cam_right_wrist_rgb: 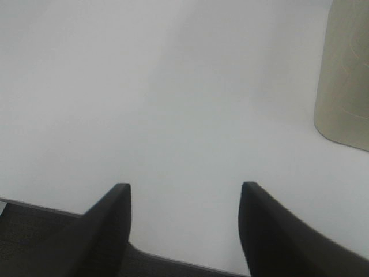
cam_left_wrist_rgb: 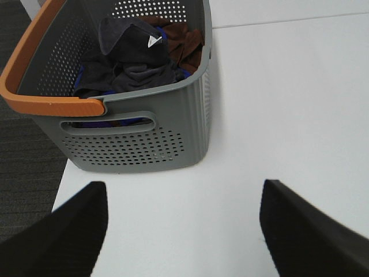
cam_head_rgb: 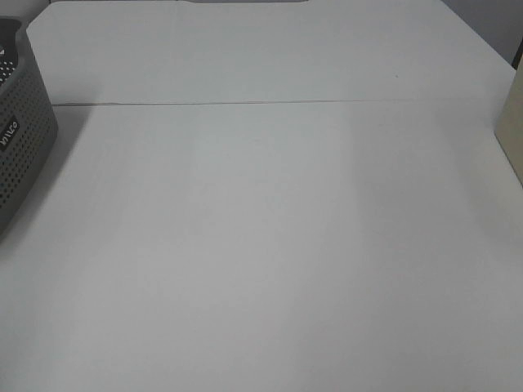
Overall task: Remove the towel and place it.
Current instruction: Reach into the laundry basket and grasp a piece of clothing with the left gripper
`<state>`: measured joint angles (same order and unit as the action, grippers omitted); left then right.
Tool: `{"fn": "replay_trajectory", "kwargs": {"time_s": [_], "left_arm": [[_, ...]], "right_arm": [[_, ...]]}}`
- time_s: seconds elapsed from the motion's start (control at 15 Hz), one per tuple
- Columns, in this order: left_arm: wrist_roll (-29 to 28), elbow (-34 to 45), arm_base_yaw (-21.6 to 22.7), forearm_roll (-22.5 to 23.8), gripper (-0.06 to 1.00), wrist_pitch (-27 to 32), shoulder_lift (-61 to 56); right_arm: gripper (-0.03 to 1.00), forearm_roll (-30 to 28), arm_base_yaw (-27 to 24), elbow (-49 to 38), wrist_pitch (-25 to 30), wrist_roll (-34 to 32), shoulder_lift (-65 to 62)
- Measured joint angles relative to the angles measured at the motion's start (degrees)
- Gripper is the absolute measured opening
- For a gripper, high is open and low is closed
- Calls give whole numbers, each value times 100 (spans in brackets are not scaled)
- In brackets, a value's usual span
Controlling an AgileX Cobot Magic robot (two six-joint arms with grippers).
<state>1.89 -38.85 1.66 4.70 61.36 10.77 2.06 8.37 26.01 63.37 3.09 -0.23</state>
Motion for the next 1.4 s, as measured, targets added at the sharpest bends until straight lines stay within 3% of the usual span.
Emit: {"fn": "replay_trajectory", "kwargs": {"time_s": [0.6,1.4], "left_arm": [[-189,-619,0,69,70,-120,1518],[-126,-2475,0,493,70,166,4813]], "right_arm": [[55,0,0,0,0,0,0],[55,0,0,0,0,0,0]]}}
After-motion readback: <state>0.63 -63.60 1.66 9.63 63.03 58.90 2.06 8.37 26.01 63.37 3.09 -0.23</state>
